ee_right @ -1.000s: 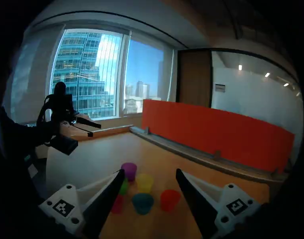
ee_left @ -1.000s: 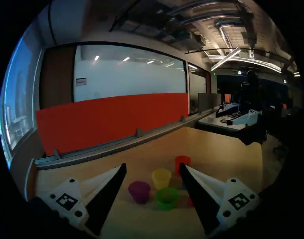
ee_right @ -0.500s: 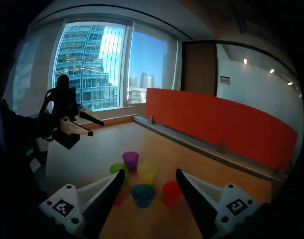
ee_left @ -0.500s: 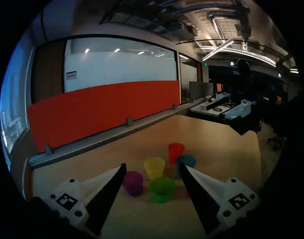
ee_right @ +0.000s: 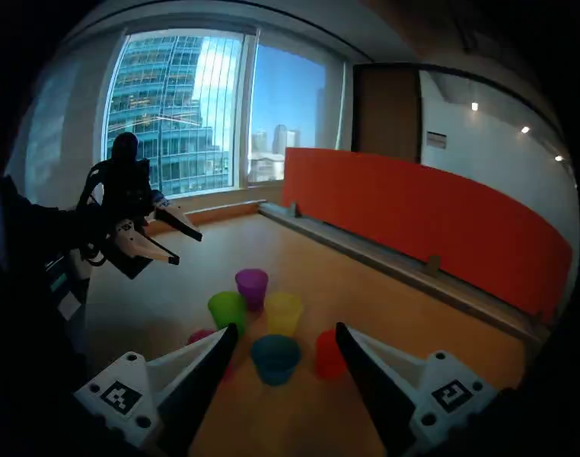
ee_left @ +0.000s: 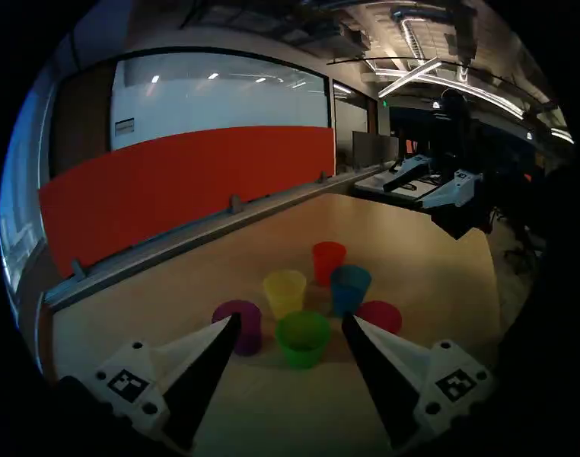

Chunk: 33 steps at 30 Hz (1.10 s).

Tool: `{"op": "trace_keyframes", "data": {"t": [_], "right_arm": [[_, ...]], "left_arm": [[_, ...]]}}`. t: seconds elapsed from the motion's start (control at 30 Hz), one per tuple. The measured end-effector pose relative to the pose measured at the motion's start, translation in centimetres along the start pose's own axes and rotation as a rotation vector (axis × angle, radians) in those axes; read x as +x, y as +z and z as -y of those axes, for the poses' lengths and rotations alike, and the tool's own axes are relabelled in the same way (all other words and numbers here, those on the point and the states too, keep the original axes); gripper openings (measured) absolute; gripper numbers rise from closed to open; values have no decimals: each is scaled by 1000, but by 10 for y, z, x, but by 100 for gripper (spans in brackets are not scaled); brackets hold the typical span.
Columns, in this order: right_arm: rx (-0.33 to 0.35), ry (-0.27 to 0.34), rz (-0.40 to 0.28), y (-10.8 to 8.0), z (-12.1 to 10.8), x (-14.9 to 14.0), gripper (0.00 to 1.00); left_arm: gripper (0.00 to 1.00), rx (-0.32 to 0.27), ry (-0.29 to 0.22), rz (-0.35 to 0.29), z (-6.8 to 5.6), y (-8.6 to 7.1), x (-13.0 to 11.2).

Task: Pour water

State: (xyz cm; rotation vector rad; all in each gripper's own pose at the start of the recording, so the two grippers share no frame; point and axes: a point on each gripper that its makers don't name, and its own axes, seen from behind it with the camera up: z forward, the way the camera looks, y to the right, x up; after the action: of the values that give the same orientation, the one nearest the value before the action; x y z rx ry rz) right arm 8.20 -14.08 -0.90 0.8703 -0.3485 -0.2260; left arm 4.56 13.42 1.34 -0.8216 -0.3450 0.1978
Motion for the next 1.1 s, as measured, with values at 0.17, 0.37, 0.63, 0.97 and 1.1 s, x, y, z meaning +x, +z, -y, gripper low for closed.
{"op": "trace_keyframes", "data": {"t": [0.17, 0.37, 0.63, 0.97, 1.1], "right_arm": [[7, -3, 21, 7, 0, -11, 99], [16, 0, 45, 16, -2, -23, 99], [28, -2, 78, 29, -2, -42, 99], [46, 11, 111, 46, -2, -65, 99], [50, 16, 119, 52, -3, -71, 99]], "left_arm": [[98, -18, -8, 27, -2, 7, -14], [98, -33, -1, 66, -4, 15, -32], [98, -60, -3, 101, -8, 25, -48], [98, -84, -24, 145, -9, 39, -68], [98, -89, -22, 161, -10, 45, -75]]}}
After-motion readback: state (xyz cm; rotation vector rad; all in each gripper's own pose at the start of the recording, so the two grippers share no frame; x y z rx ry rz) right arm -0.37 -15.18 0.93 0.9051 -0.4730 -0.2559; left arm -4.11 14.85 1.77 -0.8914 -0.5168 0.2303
